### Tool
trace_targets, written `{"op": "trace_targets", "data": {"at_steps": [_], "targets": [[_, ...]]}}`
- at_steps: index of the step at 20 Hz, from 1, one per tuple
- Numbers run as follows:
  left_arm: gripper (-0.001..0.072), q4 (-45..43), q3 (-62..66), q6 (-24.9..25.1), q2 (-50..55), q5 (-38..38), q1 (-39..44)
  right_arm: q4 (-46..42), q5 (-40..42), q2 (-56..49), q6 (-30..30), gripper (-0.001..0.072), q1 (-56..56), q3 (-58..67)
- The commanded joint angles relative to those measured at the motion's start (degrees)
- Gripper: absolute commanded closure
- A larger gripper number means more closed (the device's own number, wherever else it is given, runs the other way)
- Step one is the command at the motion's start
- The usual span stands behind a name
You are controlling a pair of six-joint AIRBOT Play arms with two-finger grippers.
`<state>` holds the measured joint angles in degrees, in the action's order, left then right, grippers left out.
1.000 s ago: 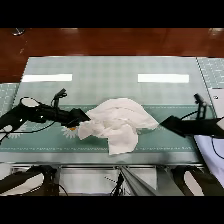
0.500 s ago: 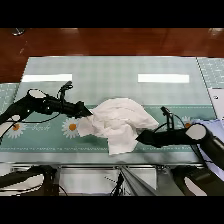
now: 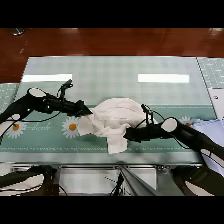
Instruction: Fold the shirts.
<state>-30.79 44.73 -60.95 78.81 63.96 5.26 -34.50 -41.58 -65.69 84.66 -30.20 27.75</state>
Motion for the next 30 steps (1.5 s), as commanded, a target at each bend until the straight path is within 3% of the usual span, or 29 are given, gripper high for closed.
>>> {"op": "trace_targets", "data": {"at_steps": [1, 4, 7, 10, 12, 14, 16, 22, 27, 30], "targets": [[0.0689, 1.86, 1.31, 0.11, -0.48, 0.79, 0.0, -3.52, 1.25, -2.95, -0.7, 0.0686, -0.72, 4.52], [0.069, 10.56, 8.41, 2.78, -3.39, 2.8, -1.2, -13.53, -6.82, -0.94, 0.2, 0.0687, 3.43, 15.82], [0.0691, 20.9, 23.45, 3.48, -9.55, -1.07, -4.33, -24.41, -16.22, 2.49, 3.08, 0.0688, 12.68, 39.98], [0.0692, 19.06, 44.68, 1.6, -11.8, -6.84, -7.69, -27.47, -22.88, 2.08, 2.82, 0.0688, 21.94, 72.5], [0.0691, 14.32, 59.56, -4.61, -12.11, -6.51, -10.19, -27.56, -29.0, 1.6, 1.92, 0.0688, 25.49, 90.88], [0.0692, 5.7, 69.9, -9.14, -13.79, -5.31, -11.19, -27.56, -32.76, 4.11, 0.22, 0.0688, 25.83, 100.32], [0.0691, -4.07, 74.99, -13.66, -18.05, -3.58, -11.3, -27.17, -34.32, 10.38, -1.44, 0.0688, 25.79, 99.19], [0.0691, -20.61, 69.83, -15.65, -36.0, -0.2, -11.3, -27.23, -37.77, 25.27, -1.7, 0.0687, 25.79, 89.9], [0.0691, -21.29, 64.52, -21.49, -40.94, 14.23, -11.3, -25.44, -46.25, 27.45, 0.17, 0.0687, 25.81, 85.61], [0.0691, -21.07, 57.96, -23.39, -40.48, 18.84, -11.28, -25.4, -48.24, 27.45, 0.57, 0.0687, 25.79, 80.7]]}}
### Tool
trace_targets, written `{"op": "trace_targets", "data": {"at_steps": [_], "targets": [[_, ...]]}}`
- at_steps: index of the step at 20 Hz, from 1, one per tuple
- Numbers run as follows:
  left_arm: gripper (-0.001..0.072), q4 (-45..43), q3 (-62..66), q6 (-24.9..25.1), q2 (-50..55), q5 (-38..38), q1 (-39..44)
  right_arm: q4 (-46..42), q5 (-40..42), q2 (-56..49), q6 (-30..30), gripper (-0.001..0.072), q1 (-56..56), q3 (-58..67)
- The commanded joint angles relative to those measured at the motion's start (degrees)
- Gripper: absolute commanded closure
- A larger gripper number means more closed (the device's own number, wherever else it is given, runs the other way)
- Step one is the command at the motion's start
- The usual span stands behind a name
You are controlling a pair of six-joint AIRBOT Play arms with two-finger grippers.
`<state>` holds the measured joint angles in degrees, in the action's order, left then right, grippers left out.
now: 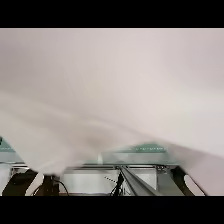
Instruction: Fold the shirts.
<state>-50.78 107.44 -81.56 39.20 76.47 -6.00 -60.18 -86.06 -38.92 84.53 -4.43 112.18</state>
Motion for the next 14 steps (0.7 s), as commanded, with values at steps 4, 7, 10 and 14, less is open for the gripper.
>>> {"op": "trace_targets", "data": {"at_steps": [4, 7, 10, 14], "targets": [[0.0691, 2.64, -21.64, -2.58, -0.52, 5.4, 0.11, -0.44, -4.17, 0.68, 1.64, 0.0687, 0.02, -19.89], [0.069, 4.48, -38.47, 3.08, 2.38, -6.29, 4.26, -6.97, 4.92, -1.42, 1.57, 0.0687, 0.04, -35.74], [0.069, 4.5, -48.15, 9.84, 11.61, -21.14, 10.62, -11.19, 16.02, -9.57, 1.62, 0.0687, 0.2, -44.26], [0.0689, 8.09, -45.62, 10.62, 29.94, -32.22, 15.72, -3.69, 32.13, -24.22, 1.6, 0.0687, 3.23, -42.45]]}}
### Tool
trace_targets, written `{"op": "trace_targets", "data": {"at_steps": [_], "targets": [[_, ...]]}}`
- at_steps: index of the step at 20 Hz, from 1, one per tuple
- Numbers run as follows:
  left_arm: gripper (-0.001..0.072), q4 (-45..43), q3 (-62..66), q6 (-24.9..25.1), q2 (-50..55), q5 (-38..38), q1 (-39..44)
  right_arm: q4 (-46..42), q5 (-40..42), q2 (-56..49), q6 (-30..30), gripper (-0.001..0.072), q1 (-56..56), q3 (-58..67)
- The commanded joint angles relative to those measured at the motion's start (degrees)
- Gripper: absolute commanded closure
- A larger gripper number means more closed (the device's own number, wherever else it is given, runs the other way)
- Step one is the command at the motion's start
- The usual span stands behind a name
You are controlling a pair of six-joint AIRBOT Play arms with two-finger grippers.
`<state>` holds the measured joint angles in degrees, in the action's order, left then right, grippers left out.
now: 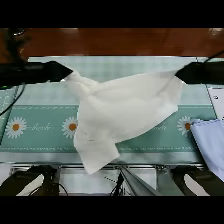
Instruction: Fold the shirts.
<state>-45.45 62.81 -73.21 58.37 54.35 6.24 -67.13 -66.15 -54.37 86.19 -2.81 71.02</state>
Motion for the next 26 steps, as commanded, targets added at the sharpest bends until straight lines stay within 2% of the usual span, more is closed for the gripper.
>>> {"op": "trace_targets", "data": {"at_steps": [1, 5, 6, 7, 8, 10, 13, 15, 16, 18, 20, 21, 22, 24, 26], "targets": [[0.0689, 4.63, 1.14, 2.27, 15.32, -10.67, 3.69, 6.08, 13.07, -12.98, -0.09, 0.0686, 2.36, 0.42], [0.0688, 15.45, 8.61, 2.21, 27.54, -8.07, 3.67, 14.36, 15.39, -26.97, -0.72, 0.0685, 3.1, 6.99], [0.0599, 17.29, 9.68, 2.23, 29.09, -6.49, 3.65, 16.57, 15.43, -29.79, -0.59, 0.0604, 3.13, 8.63], [0.0177, 17.38, 10.71, 2.25, 30.21, -4.13, 3.65, 18.8, 15.34, -31.87, -0.48, 0.0288, 3.48, 9.99], [0.0002, 17.03, 11.34, 2.08, 30.8, -0.9, 3.37, 20.72, 14.73, -33.44, -0.48, 0.0076, 3.87, 11.32], [0.0005, 12.31, 12.68, 1.29, 30.73, 9.38, 0.42, 21.51, 10.43, -34.45, -0.5, 0.0085, 6.54, 14.4], [0.0006, 2.43, 12.44, -3.21, 29.03, 26.56, -10.91, 17.62, -3.63, -32.41, -1.07, 0.0088, 14.93, 17.94], [0.0007, -2.4, 7.54, -2.86, 24.63, 31.23, -18.69, 9.86, -12.0, -29.05, -1.84, 0.0088, 20.68, 17.05], [0.0006, -3.08, 2.89, -1.49, 21.44, 31.12, -21.84, 5.22, -13.25, -26.23, -1.77, 0.0088, 23.15, 14.36], [0.0006, -2.58, -10.43, 2.97, 14.64, 29.81, -27.26, 1.7, -8.79, -18.78, -1.75, 0.0088, 27.23, 3.39], [0.0006, -2.58, -23.32, 5.66, 9.86, 27.41, -31.26, 5.44, -1.18, -10.38, -1.88, 0.0094, 30.32, -11.34], [0.0006, -2.43, -28.92, 6.8, 8.07, 26.43, -33.35, 10.05, 0.87, -6.27, -3.93, 0.0094, 30.91, -18.08], [0.0006, -1.53, -33.33, 7.04, 6.38, 24.55, -34.64, 14.8, 2.36, -2.25, -7.67, 0.0094, 30.91, -24.15], [0.0006, 1.36, -39.39, 7.04, 4.15, 21.0, -34.36, 20.63, 3.56, 3.43, -9.27, 0.0094, 30.91, -32.46], [0.0006, 1.4, -43.08, 7.19, 4.28, 19.82, -32.5, 21.18, 3.5, 6.1, -9.75, 0.0094, 30.91, -36.41]]}}
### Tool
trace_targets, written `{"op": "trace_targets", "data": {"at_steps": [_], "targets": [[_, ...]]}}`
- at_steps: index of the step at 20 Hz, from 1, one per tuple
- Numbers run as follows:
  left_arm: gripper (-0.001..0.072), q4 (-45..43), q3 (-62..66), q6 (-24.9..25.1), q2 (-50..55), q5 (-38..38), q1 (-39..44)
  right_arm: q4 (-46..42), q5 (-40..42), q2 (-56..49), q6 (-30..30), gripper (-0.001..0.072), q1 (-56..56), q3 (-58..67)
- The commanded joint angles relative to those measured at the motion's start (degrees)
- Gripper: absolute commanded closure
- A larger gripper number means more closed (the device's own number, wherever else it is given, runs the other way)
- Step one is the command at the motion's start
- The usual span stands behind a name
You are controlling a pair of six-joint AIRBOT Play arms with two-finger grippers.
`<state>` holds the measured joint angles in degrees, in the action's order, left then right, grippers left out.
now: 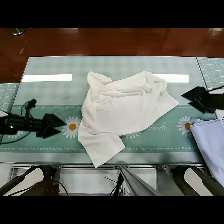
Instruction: Fold the shirts.
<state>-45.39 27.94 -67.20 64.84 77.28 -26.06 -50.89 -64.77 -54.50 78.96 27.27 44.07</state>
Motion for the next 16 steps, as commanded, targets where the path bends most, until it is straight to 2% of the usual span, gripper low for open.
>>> {"op": "trace_targets", "data": {"at_steps": [1, 6, 10, 12, 13, 14, 16], "targets": [[0.0006, 2.29, -9.57, 1.18, -2.21, -3.87, 0.96, 4.85, 1.77, 6.51, -2.64, 0.0094, 0.83, -10.27], [0.0006, 13.6, -13.92, 3.76, -2.08, -11.91, 11.74, 4.42, 1.68, 6.51, -2.75, 0.0094, 0.83, -10.4], [0.0008, 22.51, -14.08, 5.03, -2.05, -23.63, 22.69, 4.35, 1.79, 6.49, -2.75, 0.0094, 0.83, -10.4], [0.0021, 24.02, -13.92, 5.05, -2.05, -26.71, 26.91, 4.31, 2.49, 6.49, -2.67, 0.0094, 0.85, -10.4], [0.0246, 23.98, -13.84, 5.11, -2.01, -26.64, 27.96, 3.96, 4.0, 6.49, -2.38, 0.0094, 0.9, -10.38], [0.0682, 24.0, -13.68, 7.04, -2.01, -25.31, 27.96, 2.84, 6.54, 6.29, -1.51, 0.0094, 1.22, -10.32], [0.0691, 24.02, -12.72, 8.66, -2.01, -21.97, 26.84, 1.44, 10.43, 3.87, 1.55, 0.0095, 3.87, -10.21]]}}
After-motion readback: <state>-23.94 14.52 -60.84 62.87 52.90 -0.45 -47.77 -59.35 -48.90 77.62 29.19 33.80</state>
